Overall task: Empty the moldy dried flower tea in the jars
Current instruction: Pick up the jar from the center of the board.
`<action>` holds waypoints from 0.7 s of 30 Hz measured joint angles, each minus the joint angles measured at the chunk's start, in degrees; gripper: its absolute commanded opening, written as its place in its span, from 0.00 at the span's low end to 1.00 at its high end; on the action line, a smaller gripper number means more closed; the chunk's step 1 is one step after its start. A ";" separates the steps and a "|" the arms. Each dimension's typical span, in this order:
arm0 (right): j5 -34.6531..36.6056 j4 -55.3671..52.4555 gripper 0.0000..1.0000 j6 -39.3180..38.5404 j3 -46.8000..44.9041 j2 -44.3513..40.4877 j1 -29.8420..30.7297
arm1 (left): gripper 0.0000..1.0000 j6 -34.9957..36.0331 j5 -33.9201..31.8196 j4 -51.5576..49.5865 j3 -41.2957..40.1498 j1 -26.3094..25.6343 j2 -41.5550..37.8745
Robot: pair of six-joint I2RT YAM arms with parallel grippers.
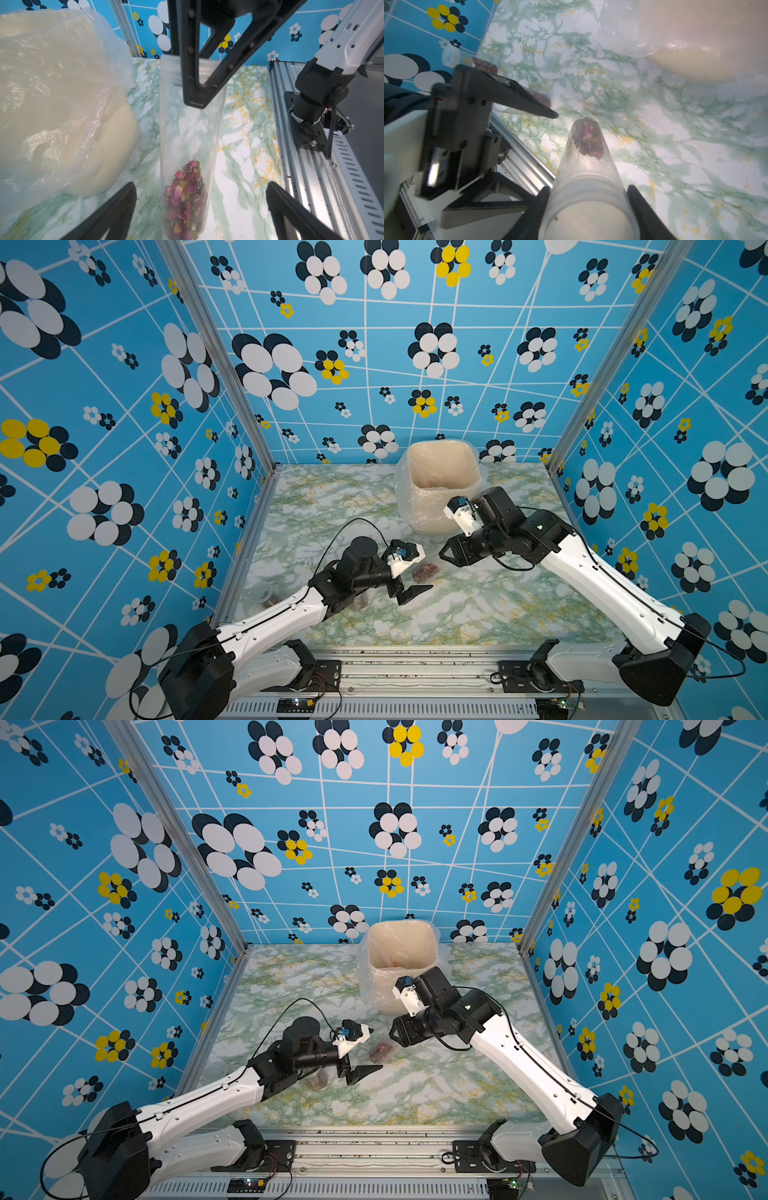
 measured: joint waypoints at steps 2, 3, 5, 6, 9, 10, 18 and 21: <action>-1.66 0.83 0.30 0.20 0.00 0.00 -0.46 | 0.99 1.16 -0.70 -0.15 0.02 0.00 1.60; -2.43 1.20 0.29 0.26 0.00 0.00 -0.72 | 0.99 1.77 -0.90 -0.15 0.02 0.00 2.34; -3.85 1.79 0.29 0.61 -0.07 -0.11 -1.14 | 0.99 2.78 -1.36 -0.13 0.02 0.00 3.61; -4.50 2.14 0.29 0.87 -0.11 -0.22 -1.31 | 1.00 3.04 -1.64 -0.11 0.02 0.11 4.15; -6.32 2.75 0.29 1.27 -0.15 -0.55 -1.79 | 0.99 3.41 -1.90 0.66 0.02 0.42 5.35; -6.82 2.93 0.29 1.29 -0.20 -0.63 -1.92 | 0.98 3.41 -1.86 1.46 0.02 0.63 5.62; -10.27 3.82 0.28 1.51 -0.57 -0.74 -3.30 | 0.79 5.40 -0.37 6.08 -0.55 2.36 6.23; -11.28 3.85 0.28 1.68 -0.57 -0.74 -3.39 | 0.74 6.16 0.15 6.27 -0.55 2.36 6.91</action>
